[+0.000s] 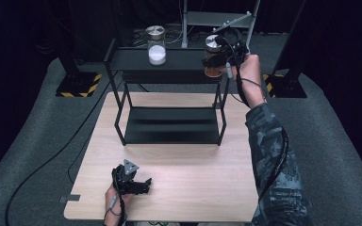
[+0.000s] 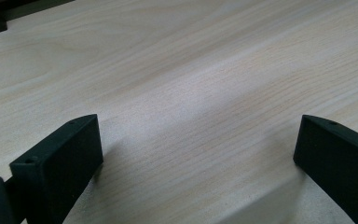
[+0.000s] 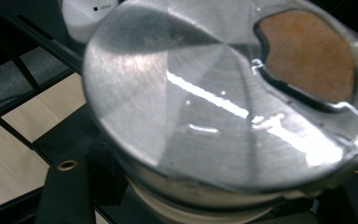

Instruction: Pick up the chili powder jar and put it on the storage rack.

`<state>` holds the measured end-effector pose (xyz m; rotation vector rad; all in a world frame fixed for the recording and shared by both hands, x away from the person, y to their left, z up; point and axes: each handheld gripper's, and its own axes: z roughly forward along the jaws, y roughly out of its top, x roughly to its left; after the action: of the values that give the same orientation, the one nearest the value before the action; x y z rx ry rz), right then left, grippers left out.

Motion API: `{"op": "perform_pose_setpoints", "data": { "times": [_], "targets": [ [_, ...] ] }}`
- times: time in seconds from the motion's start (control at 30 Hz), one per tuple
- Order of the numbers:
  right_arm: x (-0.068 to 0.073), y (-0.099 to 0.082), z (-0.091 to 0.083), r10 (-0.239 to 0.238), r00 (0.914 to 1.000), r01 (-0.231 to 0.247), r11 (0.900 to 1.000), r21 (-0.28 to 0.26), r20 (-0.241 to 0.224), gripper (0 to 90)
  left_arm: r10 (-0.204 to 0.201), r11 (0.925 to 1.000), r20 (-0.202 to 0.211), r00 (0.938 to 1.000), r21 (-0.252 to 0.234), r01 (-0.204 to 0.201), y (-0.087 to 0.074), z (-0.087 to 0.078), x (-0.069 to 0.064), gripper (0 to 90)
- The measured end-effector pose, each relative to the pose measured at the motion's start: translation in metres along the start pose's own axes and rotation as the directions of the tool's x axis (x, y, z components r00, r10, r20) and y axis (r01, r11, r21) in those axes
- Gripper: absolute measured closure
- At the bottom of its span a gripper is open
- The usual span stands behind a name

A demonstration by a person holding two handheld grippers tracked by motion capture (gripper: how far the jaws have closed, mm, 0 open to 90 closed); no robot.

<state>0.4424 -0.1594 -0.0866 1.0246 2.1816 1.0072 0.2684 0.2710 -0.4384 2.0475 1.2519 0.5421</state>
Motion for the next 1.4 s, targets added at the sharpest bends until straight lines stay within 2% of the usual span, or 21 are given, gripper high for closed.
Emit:
{"op": "perform_pose_setpoints", "data": {
  "times": [0.67,1.4],
  "targets": [
    [-0.001,0.017,0.023,0.044,0.9982,-0.044,0.999,0.002,0.042,30.7,0.003,1.0,0.001,1.0,0.001,-0.003,0.0,0.0,0.0,0.5],
    [-0.003,0.034,0.049,0.092,0.9937,-0.092,0.9957,-0.001,0.063,30.7,0.005,1.0,0.004,1.0,0.002,-0.005,0.0,0.0,0.0,0.5]
  ]
}}
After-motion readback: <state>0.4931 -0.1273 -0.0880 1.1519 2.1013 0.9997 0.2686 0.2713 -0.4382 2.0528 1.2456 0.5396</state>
